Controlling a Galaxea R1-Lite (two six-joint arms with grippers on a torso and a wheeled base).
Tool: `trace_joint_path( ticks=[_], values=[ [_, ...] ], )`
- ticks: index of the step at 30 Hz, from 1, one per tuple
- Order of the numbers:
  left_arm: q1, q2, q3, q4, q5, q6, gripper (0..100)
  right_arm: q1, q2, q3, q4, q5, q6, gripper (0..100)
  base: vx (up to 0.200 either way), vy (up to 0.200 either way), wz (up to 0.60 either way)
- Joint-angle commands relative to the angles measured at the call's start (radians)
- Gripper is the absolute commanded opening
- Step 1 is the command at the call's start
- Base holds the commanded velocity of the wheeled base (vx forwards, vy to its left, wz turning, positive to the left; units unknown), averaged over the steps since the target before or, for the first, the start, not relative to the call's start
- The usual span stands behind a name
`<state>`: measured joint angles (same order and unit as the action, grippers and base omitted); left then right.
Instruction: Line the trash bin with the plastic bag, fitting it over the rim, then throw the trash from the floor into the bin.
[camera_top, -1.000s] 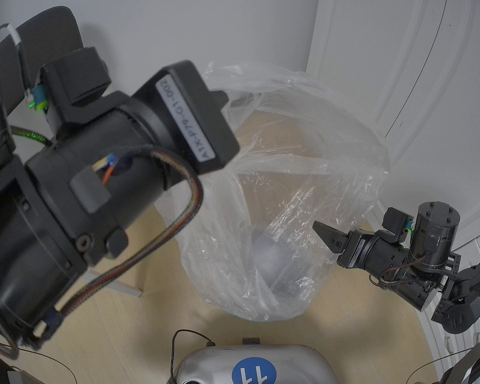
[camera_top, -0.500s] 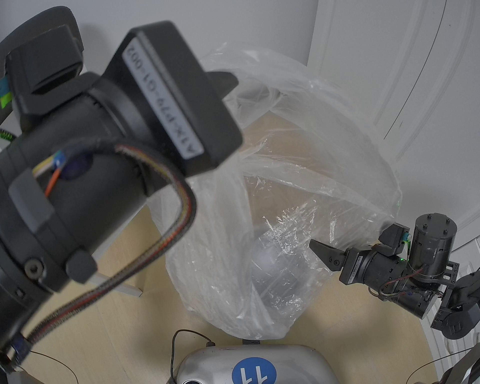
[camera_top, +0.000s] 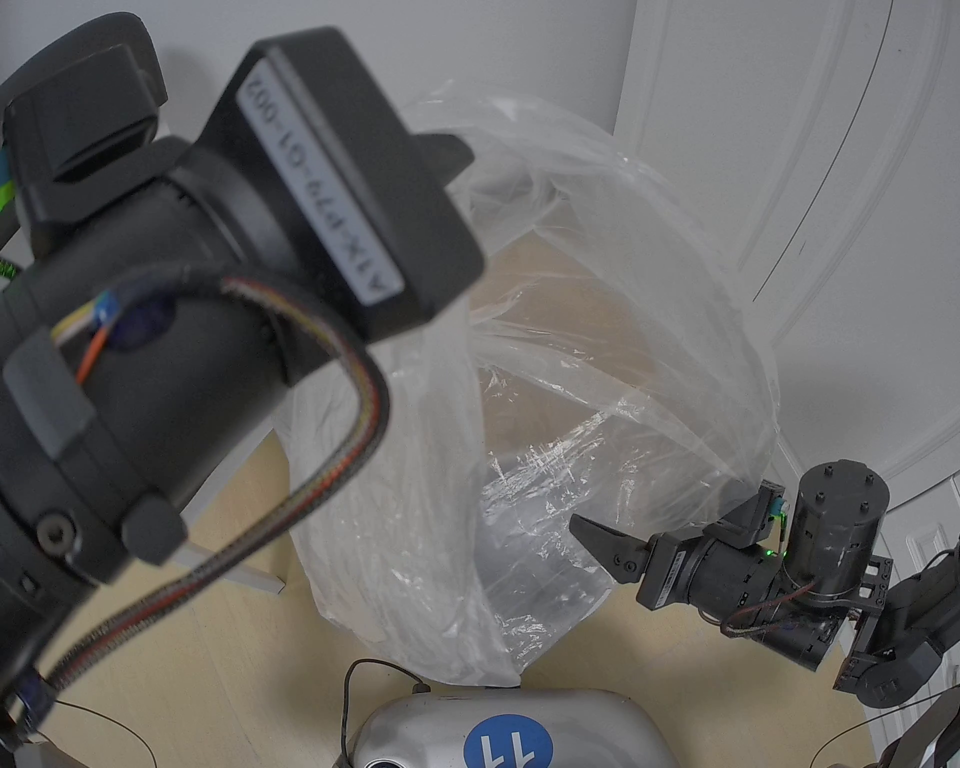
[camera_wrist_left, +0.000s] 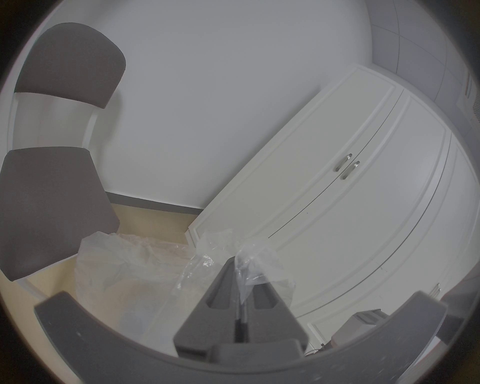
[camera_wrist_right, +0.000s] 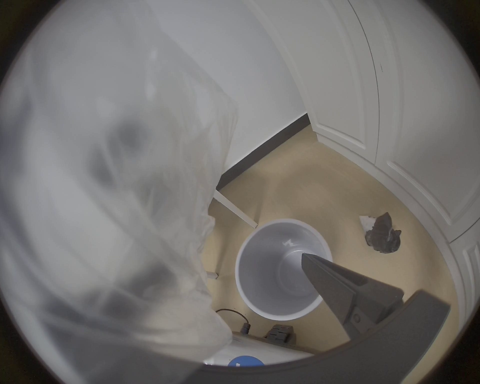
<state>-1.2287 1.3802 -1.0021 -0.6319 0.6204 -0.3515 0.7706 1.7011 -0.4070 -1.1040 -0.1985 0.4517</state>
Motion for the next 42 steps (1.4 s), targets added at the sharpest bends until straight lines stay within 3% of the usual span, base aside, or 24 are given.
trace_joint_path(
  ticks=[1,12,19,33,36,42],
  values=[
    [0.000,-0.007,-0.009,0.000,0.018,0.002,0,0.032,0.019,0.031,-0.020,-0.001,-0.002,100,0.000,0.000,0.00],
    [0.000,0.020,-0.027,0.000,0.047,0.002,0,0.098,-0.035,0.083,-0.019,0.004,-0.024,100,0.000,0.000,0.00],
    [0.011,0.076,-0.027,-0.048,0.050,0.003,0,0.145,-0.161,0.114,-0.003,0.001,-0.084,100,0.000,0.000,0.00],
    [0.011,0.030,-0.044,-0.072,0.081,0.008,0,0.118,-0.110,0.119,0.066,-0.004,-0.122,100,0.000,0.000,0.00],
    [0.006,0.020,-0.044,-0.072,0.084,0.023,0,0.096,-0.098,0.108,0.064,-0.013,-0.123,100,0.000,0.000,0.00],
    [0.002,0.016,-0.044,-0.123,0.099,0.048,0,0.058,-0.046,0.034,0.066,-0.127,-0.123,100,0.000,0.000,0.00]
  ],
)
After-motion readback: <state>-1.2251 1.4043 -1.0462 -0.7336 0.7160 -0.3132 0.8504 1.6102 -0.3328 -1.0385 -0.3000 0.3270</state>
